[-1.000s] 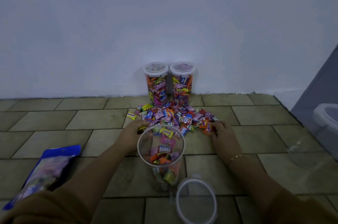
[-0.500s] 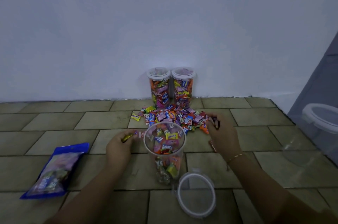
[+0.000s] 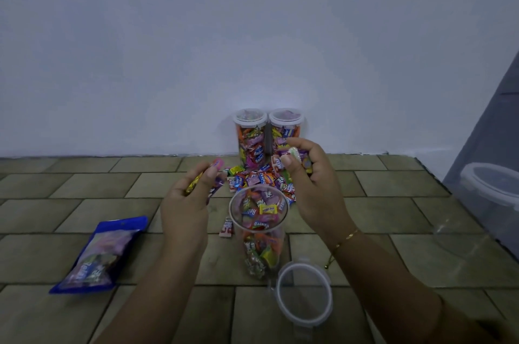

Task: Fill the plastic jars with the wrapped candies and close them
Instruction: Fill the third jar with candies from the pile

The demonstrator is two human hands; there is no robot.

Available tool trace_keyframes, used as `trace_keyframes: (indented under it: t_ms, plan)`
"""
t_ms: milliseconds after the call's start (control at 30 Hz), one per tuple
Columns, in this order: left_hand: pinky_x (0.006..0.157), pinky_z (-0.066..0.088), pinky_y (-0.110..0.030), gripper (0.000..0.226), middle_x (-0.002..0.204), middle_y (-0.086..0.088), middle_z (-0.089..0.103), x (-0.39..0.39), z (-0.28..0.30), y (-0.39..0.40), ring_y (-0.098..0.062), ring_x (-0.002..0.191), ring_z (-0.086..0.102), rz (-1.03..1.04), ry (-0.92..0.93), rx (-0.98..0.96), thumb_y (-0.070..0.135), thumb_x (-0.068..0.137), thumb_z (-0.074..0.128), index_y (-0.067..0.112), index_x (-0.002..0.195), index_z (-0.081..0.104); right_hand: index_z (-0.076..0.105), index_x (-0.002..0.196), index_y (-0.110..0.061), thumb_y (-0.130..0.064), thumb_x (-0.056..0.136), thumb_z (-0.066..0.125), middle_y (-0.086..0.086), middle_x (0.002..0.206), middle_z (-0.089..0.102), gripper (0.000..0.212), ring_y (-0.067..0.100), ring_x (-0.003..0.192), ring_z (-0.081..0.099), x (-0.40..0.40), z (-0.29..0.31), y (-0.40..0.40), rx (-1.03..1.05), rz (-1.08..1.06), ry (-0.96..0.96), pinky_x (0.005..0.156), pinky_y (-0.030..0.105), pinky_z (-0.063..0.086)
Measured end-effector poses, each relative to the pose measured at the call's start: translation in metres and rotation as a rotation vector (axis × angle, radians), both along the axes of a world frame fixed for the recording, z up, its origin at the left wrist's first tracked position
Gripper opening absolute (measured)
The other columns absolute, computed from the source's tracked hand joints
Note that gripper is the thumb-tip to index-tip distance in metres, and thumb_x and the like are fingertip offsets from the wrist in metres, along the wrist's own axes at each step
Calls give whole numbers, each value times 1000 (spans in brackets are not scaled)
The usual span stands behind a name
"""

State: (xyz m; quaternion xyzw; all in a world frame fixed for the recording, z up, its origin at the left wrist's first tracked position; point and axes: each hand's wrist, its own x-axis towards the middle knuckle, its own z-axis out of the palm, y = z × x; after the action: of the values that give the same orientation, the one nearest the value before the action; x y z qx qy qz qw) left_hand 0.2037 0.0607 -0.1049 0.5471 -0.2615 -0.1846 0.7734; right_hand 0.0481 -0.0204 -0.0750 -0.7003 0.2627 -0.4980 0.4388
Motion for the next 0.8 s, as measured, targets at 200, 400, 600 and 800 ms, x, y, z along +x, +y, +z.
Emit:
trace_keyframes:
  t_ms: [200, 400, 600, 800]
  plan:
    - [61, 54, -20, 16, 82, -3, 75, -28, 10, 1, -12, 78, 71, -171, -61, 28, 25, 74, 71, 24, 89, 72, 48, 110, -39, -30, 93, 50, -18, 116, 54, 20, 3, 113, 52, 4, -5, 10, 7, 23, 8, 94, 20, 45]
    - [69, 55, -19, 14, 86, 4, 75, -34, 5, 1, -3, 82, 69, -156, -92, 97, 26, 74, 73, 27, 88, 73, 44, 105, -42, -26, 94, 50, -29, 108, 48, 21, -26, 97, 45, 2, -5, 13, 26, 22, 22, 79, -3, 35]
    - [67, 51, -12, 15, 86, 13, 73, -38, 3, -1, 2, 82, 67, -169, -131, 121, 22, 76, 72, 21, 90, 72, 47, 108, -37, -24, 94, 50, -31, 106, 47, 19, -28, 94, 44, 4, -9, 14, 49, 22, 13, 76, -5, 34]
    - [70, 55, -22, 31, 90, 4, 74, -41, 2, -4, -9, 83, 68, -235, -105, 119, 37, 67, 69, 21, 94, 71, 50, 111, -32, -24, 94, 51, -24, 106, 52, 18, -23, 91, 49, 5, -10, 15, 71, 15, -9, 72, -1, 38]
